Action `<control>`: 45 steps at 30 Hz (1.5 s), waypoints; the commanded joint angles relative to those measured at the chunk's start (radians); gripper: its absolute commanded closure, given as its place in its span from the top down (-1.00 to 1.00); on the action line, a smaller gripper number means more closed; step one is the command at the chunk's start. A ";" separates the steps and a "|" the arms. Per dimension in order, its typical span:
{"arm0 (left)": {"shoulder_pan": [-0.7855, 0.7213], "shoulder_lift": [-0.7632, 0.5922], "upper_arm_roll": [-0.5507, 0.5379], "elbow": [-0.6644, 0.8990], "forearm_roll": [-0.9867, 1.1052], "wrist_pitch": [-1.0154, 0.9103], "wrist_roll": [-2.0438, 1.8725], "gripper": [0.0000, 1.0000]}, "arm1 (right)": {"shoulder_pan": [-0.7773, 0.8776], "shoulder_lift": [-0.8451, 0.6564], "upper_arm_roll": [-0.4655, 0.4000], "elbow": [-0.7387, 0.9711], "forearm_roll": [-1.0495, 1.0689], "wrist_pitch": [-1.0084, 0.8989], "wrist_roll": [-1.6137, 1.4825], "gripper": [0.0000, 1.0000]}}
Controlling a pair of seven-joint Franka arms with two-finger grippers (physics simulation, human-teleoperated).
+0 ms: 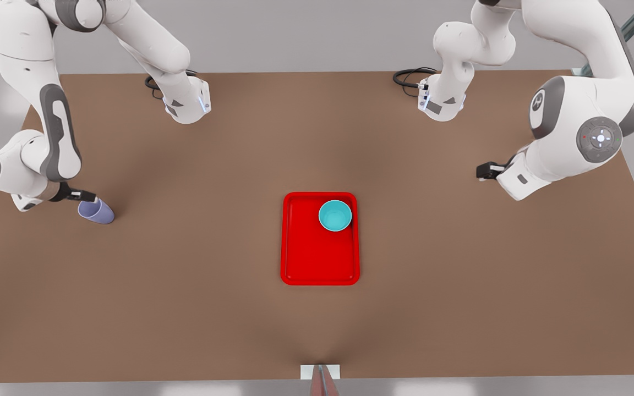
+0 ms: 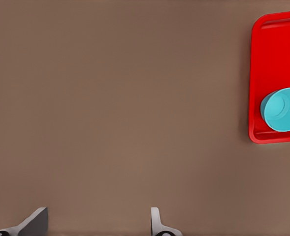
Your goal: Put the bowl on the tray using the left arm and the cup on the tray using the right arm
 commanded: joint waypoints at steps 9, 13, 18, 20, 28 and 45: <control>0.000 0.006 0.000 0.002 0.003 0.000 0.000 1.00 | 0.016 0.086 0.004 0.071 0.006 0.004 0.018 -0.57; 0.000 0.008 0.000 0.002 0.005 0.000 0.002 1.00 | 0.016 0.084 0.007 0.085 0.006 -0.002 0.020 -0.57; 0.000 0.012 0.002 0.002 0.006 0.000 0.002 1.00 | 0.017 0.075 0.011 0.083 0.006 -0.007 0.017 -0.57; 0.000 0.014 0.002 0.002 0.006 0.000 0.000 1.00 | 0.019 0.071 0.012 0.083 0.006 -0.007 0.015 -0.57; 0.000 0.012 0.000 0.005 0.008 0.000 0.000 1.00 | 0.022 0.051 0.122 0.139 0.003 -0.050 0.090 -0.57; 0.000 -0.017 0.006 0.008 0.011 -0.010 0.002 1.00 | 0.376 0.126 0.311 0.358 0.005 -0.122 0.477 -0.57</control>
